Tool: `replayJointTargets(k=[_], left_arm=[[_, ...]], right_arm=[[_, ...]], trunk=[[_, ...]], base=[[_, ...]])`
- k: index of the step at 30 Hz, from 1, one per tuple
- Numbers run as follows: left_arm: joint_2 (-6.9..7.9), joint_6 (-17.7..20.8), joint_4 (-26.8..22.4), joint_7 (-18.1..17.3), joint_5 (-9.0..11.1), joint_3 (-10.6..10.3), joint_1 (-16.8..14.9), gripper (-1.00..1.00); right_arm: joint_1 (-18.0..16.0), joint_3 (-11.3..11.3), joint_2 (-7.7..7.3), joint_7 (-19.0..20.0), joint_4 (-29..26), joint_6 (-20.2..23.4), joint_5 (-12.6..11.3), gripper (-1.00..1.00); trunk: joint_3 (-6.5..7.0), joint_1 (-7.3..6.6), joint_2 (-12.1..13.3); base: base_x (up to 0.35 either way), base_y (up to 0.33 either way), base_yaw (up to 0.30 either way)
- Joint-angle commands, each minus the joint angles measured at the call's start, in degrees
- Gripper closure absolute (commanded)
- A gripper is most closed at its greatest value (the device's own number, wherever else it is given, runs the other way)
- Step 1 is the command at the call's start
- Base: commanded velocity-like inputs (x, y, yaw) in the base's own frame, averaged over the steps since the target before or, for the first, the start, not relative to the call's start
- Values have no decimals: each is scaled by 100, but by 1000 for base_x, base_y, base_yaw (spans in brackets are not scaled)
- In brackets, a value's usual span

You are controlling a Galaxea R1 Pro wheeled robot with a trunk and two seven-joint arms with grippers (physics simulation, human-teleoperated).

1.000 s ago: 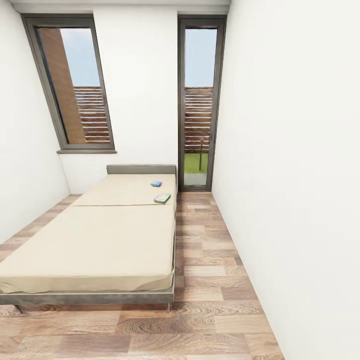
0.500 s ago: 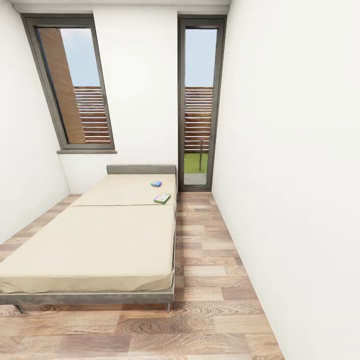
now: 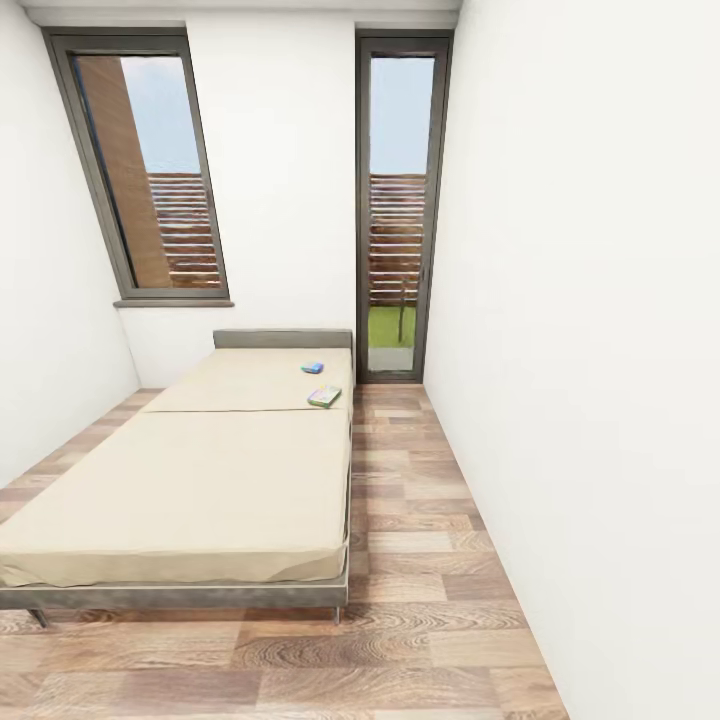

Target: Put all the toys in the child's room - the three board games (two on the bed and one on the table), the two jigsaw puzzles on the table, and the tennis ball on the table - inside the toy box on the table in the child's room.

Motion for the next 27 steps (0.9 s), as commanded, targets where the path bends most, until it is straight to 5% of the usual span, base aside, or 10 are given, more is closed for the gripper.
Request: replayJointTargets(k=[1,27], left_arm=[[6,6,-16,10,9,1,-30,-100],[-48,75,-34,35,97,17,-994,-100]], right_arm=[[-35,-1,4,-17,-8,17,1,-100],[-1088,-18,84,-78,-85,181,-21,-100]], trunk=[[-5,0,-2],[-5,0,-2]], base=[[0,0,0],[0,0,0]])
